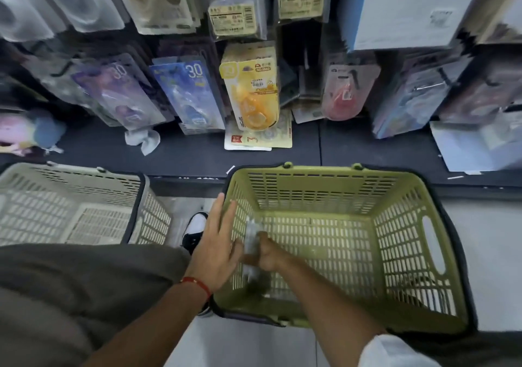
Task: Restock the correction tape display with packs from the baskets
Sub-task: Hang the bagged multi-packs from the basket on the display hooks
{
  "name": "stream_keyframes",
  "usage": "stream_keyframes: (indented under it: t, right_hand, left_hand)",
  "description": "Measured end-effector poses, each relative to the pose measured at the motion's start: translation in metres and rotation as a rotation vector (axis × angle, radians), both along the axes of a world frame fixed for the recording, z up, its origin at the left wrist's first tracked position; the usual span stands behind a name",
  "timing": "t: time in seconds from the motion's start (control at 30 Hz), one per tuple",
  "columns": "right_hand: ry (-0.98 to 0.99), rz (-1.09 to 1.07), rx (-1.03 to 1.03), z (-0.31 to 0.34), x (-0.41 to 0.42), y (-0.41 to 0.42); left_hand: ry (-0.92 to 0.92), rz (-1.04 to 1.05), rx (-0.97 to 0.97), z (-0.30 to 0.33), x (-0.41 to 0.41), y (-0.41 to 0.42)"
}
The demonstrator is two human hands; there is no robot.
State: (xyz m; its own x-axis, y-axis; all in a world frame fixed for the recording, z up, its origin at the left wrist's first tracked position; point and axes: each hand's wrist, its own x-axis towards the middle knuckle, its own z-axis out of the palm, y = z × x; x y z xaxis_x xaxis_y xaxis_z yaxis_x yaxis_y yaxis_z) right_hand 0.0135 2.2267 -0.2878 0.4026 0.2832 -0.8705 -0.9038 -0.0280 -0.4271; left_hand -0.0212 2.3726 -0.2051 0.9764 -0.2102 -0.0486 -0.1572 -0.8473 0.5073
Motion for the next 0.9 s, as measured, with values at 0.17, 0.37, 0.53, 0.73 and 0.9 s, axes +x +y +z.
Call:
stream_keyframes:
  t: [0.17,0.37,0.53,0.73,0.9]
  right_hand:
    - [-0.157,0.038,-0.088,-0.008,0.001,-0.012]
    - [-0.306,0.102,0.022,-0.01,0.003,-0.086]
    - [-0.329,0.101,0.335,0.022,0.005,-0.134]
    - [-0.464,0.136,0.096,0.04,-0.001,-0.123]
    - [-0.433,0.931,-0.391,-0.001,-0.03,-0.128]
  left_hand:
    - [0.018,0.093,0.0,0.002,0.006,-0.007]
    - [-0.052,0.055,0.142,0.008,0.003,-0.017]
    - [0.144,0.168,-0.179,0.012,0.0,-0.053]
    - [0.644,0.581,-0.812,0.015,0.005,-0.058]
    - [0.603,0.687,-0.981,0.021,0.005,-0.034]
